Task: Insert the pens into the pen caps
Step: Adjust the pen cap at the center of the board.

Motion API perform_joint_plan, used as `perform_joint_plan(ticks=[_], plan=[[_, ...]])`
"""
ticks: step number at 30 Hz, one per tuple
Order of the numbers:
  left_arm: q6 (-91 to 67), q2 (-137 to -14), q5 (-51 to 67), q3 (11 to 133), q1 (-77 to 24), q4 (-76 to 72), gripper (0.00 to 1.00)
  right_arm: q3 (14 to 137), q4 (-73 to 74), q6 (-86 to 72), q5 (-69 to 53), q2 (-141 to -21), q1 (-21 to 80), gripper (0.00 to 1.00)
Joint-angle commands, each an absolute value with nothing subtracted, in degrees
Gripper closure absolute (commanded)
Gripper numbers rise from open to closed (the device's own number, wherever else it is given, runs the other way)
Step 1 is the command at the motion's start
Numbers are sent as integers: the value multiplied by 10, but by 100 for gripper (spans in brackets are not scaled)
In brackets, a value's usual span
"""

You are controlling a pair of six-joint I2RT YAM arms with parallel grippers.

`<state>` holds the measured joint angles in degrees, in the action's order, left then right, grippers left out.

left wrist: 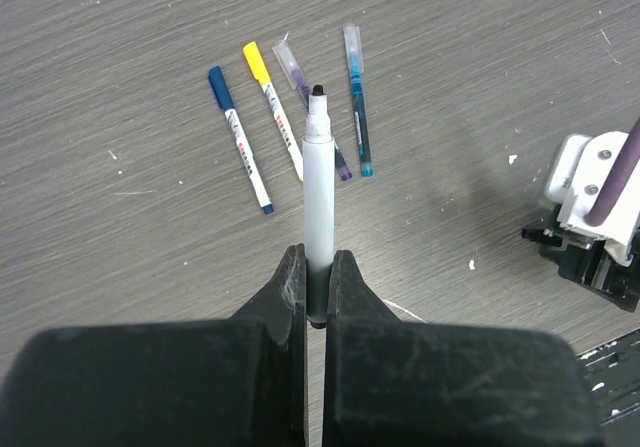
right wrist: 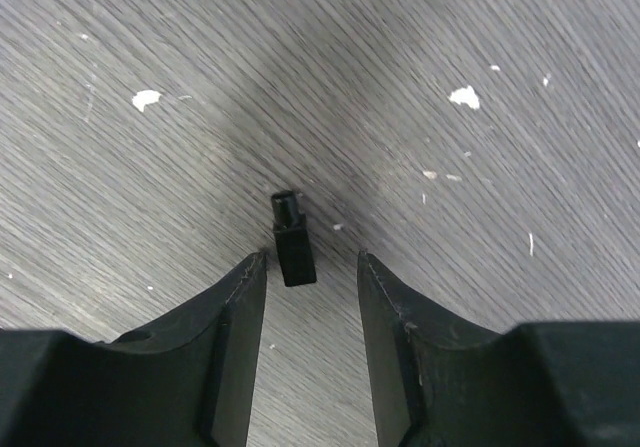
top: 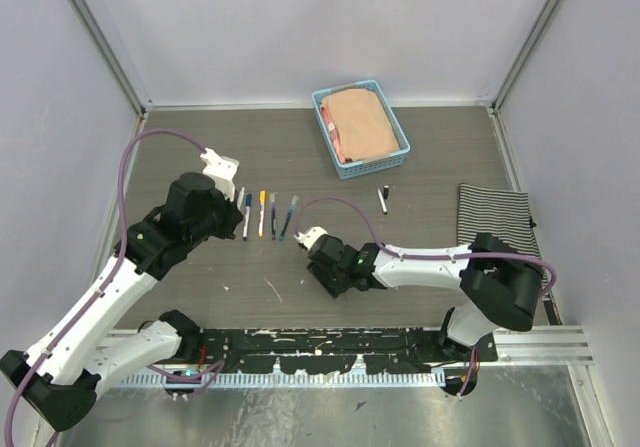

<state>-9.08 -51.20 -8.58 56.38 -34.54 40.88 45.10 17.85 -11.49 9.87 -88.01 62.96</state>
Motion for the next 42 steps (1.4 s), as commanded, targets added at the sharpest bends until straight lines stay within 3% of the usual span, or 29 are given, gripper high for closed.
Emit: perform_joint_plan(ticks=[1, 29, 42], plan=[[-93, -511, -84, 575, -343, 395, 100, 436, 196, -146, 142, -853, 633, 53], [-90, -519, -83, 581, -343, 391, 100, 510, 213, -205, 257, -927, 632, 53], [-87, -526, -81, 584, -342, 390, 100, 511, 250, -328, 337, -836, 632, 53]])
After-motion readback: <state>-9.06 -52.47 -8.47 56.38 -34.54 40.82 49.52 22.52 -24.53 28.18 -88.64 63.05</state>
